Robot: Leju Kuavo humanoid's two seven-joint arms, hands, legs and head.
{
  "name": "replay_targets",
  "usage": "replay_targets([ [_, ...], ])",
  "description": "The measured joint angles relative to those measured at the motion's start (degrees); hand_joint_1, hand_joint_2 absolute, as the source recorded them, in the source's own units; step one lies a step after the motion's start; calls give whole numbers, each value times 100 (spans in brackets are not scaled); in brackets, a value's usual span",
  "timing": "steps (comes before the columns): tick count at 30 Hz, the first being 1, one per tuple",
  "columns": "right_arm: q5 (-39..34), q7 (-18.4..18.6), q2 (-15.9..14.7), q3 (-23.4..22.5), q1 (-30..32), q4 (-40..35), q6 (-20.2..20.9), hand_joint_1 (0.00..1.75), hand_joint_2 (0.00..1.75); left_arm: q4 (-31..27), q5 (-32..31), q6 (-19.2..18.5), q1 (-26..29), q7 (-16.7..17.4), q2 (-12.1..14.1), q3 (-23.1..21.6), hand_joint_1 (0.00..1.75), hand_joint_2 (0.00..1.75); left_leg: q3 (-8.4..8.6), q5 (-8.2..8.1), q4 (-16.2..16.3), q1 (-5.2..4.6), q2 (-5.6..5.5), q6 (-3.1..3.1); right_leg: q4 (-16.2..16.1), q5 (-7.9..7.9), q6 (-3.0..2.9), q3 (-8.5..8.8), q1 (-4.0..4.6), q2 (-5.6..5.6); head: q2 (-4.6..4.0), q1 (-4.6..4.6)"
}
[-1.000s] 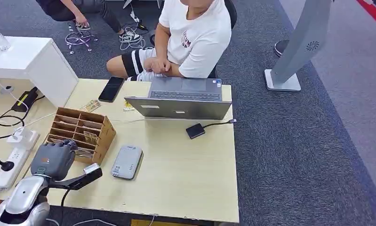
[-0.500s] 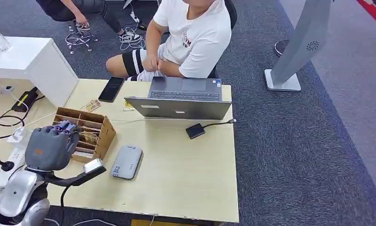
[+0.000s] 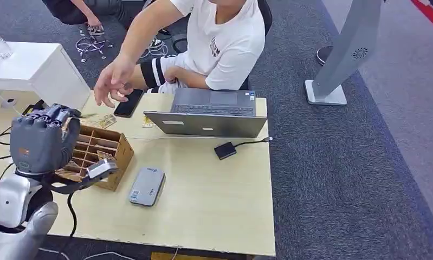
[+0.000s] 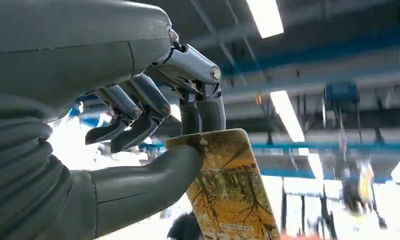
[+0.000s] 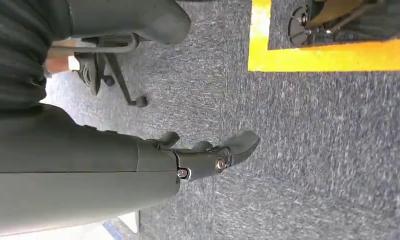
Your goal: Pass the card to the sensor for recognition and then transmit it.
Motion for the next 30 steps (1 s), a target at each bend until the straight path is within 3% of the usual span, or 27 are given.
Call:
replay_targets([
  [3,66,20,0,24,-33,0,103,0,175,986,-289,224,-876,0,-57,-28,175,175,-3,13,0,1,-7,-3,1,7,1,-1,1,-5,0,0],
  [8,85,94,0,35,-55,0,186,0,175,2825,-619,294,-2307,35,-144,-214,175,175,-3,21,0,2,-5,-12,5,22,-7,-4,1,-2,0,-2],
  [12,85,103,0,35,-57,0,223,0,175,3807,-718,353,-2937,90,-245,-361,175,175,-4,22,0,1,-5,-13,5,22,-7,-4,1,-1,0,0],
  [17,61,120,0,35,-52,2,197,0,175,4465,-687,447,-3120,129,-319,-415,175,175,-5,20,0,1,4,-13,5,22,-7,-7,0,9,0,-2],
  [29,61,96,-2,35,-45,2,232,0,175,5225,-521,635,-3189,151,-306,-433,175,175,-10,20,0,2,8,-12,6,22,-7,-12,1,12,0,-2],
  [30,61,96,-2,35,-43,2,232,0,175,5254,-521,635,-3189,151,-304,-433,159,175,-11,20,0,2,7,-12,6,22,-7,-12,1,12,0,-2],
])
